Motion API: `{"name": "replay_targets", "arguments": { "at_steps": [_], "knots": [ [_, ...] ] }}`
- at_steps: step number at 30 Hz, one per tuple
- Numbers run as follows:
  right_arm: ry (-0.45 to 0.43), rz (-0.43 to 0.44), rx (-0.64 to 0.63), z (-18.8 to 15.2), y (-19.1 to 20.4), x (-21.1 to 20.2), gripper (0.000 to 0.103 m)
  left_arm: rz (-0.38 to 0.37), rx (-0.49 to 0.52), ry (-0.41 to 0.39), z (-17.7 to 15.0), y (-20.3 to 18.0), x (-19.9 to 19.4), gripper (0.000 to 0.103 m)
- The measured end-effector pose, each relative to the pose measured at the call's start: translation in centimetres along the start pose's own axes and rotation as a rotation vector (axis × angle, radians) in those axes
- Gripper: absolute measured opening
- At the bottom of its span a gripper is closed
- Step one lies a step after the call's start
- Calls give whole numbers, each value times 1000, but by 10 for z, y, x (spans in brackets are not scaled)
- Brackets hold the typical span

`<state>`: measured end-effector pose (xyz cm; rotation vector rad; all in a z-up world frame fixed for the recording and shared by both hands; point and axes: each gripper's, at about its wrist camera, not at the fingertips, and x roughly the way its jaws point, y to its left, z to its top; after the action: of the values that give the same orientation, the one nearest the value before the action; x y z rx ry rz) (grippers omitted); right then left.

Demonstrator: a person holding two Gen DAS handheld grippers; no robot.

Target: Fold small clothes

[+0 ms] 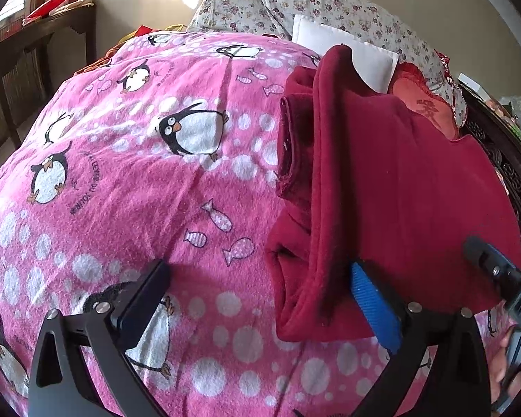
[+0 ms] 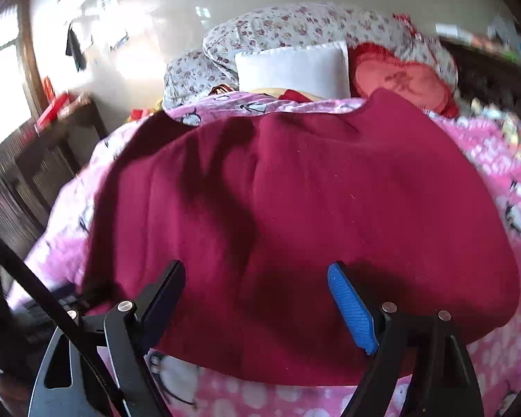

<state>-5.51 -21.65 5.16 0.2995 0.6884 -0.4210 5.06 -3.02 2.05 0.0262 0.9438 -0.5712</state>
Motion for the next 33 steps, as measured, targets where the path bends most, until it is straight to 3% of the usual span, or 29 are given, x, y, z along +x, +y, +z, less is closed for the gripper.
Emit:
{"name": "replay_targets", "arguments": {
  "at_steps": [9,21,24,28,30,33],
  "knots": [
    [-10,-78,-118,-13,10,7,92,9,7,1,0,-2,1,103],
    [2,-72,-130,-16,12,9,94,6,7,4,0,-3,2,103],
    [8,-22,-36,-7,7,1,95,-19,-17,9,-2,2,-2,103],
    [29,35,15,17,16,-8,96,-70,-152,-35,-7,20,-20,103],
    [30,84,14,39,30,-7,102,-69,-145,-43,-9,21,-22,103],
    [70,89,-42,66,58,10,103,-35,-117,-15,-10,17,-15,103]
  ]
}}
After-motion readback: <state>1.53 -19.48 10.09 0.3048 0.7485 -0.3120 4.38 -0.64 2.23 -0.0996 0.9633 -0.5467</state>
